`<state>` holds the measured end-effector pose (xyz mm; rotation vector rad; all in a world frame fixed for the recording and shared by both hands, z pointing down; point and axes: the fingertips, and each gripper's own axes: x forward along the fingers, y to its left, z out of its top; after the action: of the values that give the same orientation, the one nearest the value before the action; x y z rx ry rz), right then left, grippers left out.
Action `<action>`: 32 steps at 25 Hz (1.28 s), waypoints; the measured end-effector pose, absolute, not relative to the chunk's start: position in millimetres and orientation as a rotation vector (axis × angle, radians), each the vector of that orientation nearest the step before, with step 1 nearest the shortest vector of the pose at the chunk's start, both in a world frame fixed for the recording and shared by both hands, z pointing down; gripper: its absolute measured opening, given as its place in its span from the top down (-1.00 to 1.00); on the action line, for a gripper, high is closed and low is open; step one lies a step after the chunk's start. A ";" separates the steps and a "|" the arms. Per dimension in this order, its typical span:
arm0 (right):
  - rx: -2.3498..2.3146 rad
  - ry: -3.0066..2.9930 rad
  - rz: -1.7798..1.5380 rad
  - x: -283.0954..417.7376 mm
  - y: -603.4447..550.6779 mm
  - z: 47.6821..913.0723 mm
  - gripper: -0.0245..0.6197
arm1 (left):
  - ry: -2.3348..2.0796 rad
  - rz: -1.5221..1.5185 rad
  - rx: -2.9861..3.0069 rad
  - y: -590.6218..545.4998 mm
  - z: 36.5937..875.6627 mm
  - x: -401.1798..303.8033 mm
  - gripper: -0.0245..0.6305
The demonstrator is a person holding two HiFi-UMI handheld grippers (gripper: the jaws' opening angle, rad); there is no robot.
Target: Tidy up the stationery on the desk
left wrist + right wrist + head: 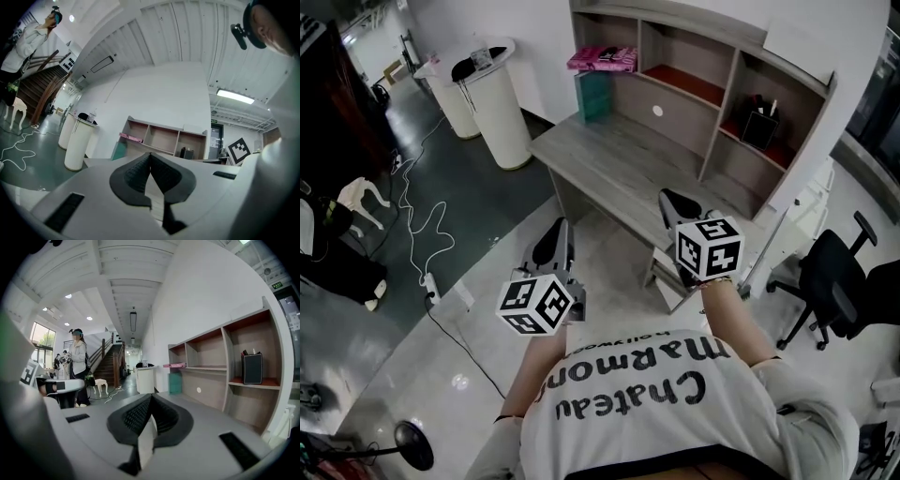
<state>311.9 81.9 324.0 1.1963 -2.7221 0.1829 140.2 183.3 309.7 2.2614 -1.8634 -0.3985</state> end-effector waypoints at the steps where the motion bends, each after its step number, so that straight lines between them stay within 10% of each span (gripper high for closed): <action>1: 1.193 -2.725 0.186 311.6 76.3 326.2 0.89 | -1.873 -0.404 2.256 179.4 311.6 139.0 0.88; 32: 1.357 -2.603 0.496 184.7 -77.8 365.0 0.89 | -1.678 -0.315 2.287 -2.0 329.8 -4.7 0.88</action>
<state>184.7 -77.8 365.0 1.3568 -2.6029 0.4958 -4.7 -2.0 329.8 2.2873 -1.6781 -0.3152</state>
